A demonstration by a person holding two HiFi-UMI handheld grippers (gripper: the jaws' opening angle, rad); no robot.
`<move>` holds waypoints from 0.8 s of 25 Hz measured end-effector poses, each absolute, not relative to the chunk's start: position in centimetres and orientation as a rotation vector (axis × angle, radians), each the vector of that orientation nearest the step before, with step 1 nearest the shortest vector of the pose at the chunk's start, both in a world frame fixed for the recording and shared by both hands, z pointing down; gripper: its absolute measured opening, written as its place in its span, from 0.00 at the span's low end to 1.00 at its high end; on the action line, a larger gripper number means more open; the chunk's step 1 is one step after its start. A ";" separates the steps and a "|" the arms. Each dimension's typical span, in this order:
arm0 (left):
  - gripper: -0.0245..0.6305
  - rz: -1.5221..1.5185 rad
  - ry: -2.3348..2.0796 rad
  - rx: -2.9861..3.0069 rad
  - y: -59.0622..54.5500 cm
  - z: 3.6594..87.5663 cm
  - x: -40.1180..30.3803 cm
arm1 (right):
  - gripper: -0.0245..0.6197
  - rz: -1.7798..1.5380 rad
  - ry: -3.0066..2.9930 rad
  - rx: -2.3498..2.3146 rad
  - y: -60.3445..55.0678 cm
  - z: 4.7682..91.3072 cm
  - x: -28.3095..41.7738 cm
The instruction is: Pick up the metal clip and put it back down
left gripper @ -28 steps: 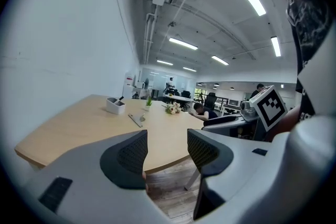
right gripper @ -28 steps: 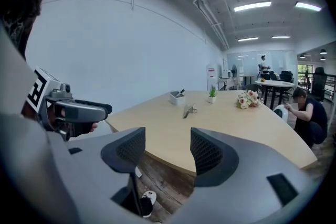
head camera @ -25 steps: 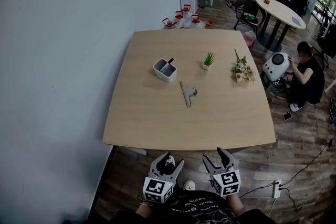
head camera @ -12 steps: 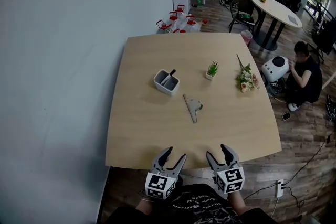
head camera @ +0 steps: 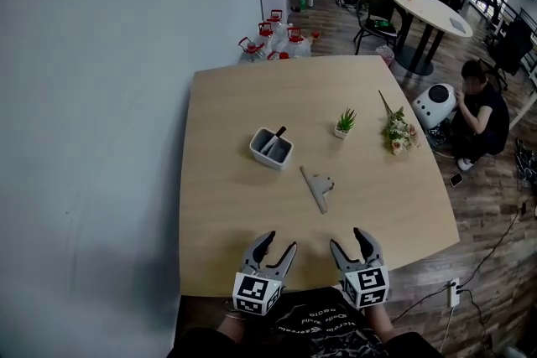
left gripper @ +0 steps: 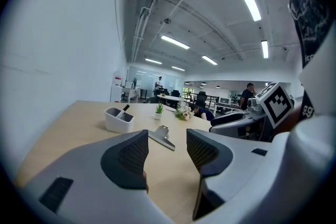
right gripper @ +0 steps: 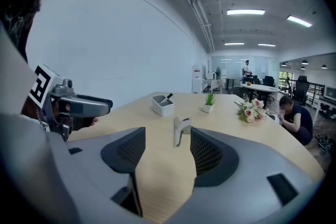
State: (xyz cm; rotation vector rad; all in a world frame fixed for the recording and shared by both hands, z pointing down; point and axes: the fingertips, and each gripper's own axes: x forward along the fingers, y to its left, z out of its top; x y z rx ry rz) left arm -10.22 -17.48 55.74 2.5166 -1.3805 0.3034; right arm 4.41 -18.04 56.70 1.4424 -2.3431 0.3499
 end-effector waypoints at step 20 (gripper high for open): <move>0.36 0.180 -1.558 2.329 -19.5 54.8 -13.5 | 0.48 0.573 -2.404 1.245 -30.3 54.8 4.4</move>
